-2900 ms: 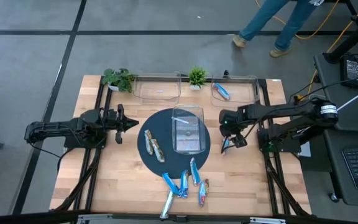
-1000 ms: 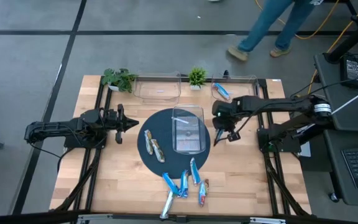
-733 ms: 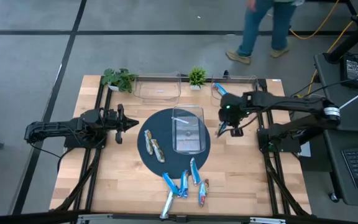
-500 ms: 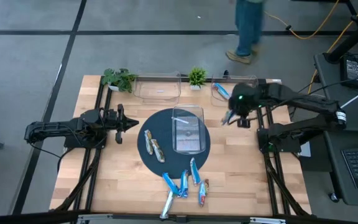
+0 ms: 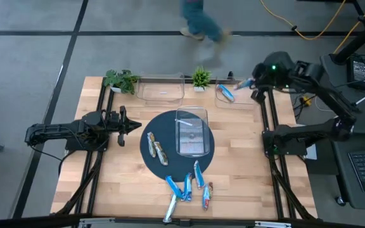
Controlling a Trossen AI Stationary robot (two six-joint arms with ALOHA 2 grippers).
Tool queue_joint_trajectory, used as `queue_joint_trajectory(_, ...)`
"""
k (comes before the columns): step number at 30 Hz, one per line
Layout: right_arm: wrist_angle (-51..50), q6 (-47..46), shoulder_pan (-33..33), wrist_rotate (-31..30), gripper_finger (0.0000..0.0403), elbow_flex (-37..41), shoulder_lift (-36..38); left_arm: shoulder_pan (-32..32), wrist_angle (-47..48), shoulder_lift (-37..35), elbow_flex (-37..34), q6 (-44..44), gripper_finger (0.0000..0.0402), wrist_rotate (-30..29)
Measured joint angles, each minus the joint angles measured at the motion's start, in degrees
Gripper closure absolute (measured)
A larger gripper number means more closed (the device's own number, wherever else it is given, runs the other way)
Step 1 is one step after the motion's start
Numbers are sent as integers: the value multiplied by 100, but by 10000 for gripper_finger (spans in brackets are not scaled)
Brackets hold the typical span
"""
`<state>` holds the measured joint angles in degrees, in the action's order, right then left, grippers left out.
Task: Pick and place Granola Bars by type
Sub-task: Put the red granola bar into the top right transparent bin
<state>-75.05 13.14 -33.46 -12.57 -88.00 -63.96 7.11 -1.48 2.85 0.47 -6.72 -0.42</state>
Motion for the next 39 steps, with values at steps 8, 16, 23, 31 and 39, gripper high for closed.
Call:
queue_joint_trajectory(8, 153, 564, -1498, -135, 363, 109, -513, 0, 1, 0, 0, 0, 391, 0)
queue_joint_trajectory(16, 392, 700, -2266, 355, 363, 109, -1100, 2, 0, 2, 0, 0, 391, 0)
queue_joint_trajectory(23, 611, 704, -2678, 783, 364, 111, -1694, 1, 1, 2, 0, 0, 389, 0)
queue_joint_trajectory(31, 628, 648, -2763, 835, 364, 113, -2053, 1, 0, 0, 0, 0, 389, 0)
queue_joint_trajectory(39, 901, 503, -2762, 1094, 364, 146, -2177, 0, 0, 0, 0, 0, 391, 0)
